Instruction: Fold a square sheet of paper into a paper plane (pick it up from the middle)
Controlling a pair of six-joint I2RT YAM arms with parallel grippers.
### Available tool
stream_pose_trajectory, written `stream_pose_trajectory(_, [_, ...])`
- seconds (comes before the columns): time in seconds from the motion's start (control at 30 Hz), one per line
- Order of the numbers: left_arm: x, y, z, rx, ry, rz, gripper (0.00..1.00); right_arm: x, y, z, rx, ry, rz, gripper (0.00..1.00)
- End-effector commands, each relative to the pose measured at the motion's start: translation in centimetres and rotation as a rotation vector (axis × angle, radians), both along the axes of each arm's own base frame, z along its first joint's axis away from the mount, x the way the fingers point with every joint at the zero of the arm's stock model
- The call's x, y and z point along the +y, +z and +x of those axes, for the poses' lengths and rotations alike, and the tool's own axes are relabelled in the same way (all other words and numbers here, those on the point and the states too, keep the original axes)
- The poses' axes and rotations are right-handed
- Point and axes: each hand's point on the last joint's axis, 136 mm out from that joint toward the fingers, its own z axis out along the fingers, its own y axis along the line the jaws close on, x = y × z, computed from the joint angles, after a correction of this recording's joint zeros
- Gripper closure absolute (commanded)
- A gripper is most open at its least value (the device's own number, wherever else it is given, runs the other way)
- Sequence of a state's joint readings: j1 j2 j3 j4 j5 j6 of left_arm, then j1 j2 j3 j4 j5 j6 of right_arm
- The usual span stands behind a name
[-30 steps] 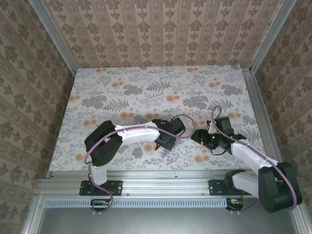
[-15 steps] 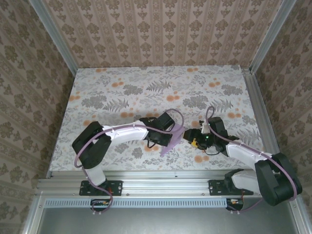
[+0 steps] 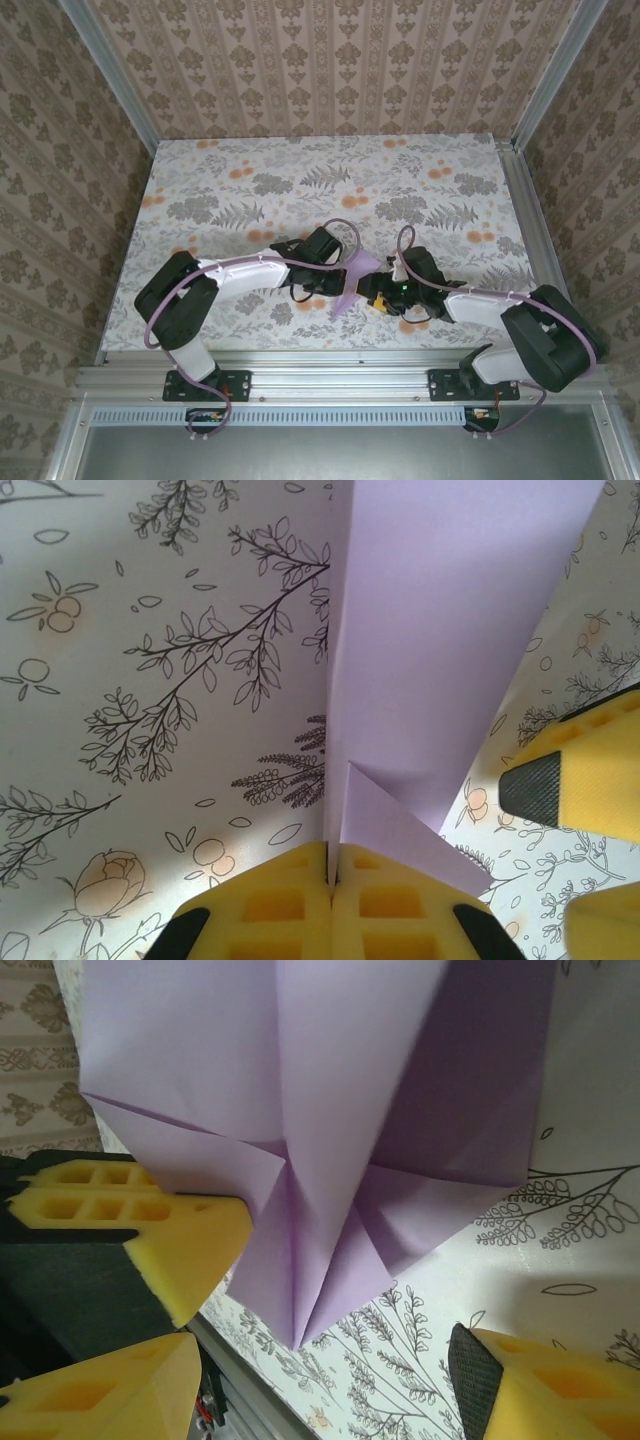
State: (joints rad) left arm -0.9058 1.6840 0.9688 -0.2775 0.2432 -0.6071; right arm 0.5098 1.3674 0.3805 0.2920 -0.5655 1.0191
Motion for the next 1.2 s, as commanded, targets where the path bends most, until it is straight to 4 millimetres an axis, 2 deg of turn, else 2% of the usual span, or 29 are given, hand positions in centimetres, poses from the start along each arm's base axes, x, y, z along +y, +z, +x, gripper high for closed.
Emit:
stream_pose_trajectory(0.0, [-0.4,0.8,0.0,0.013,0.011,-0.059,1.0,0.9,0.5,1.0,-0.024,-0.019,0.008,0.31])
stream_pose_trajectory(0.4, [-0.3,0.7,0.2,0.03,0.023,-0.086,1.0,3.1,0.1,1.4,-0.006,0.005,0.057,0.34])
stream_pose_trajectory(0.97, [-0.2,1.2,0.1,0.063,0.053,-0.162,1.0,3.8,0.8,1.8,-0.005,-0.002,0.096,0.51])
stream_pose_trajectory(1.17, [-0.1,1.6,0.2,0.074,0.072,-0.202,1.0,4.0,0.3,1.9,0.003,-0.003,0.082,0.57])
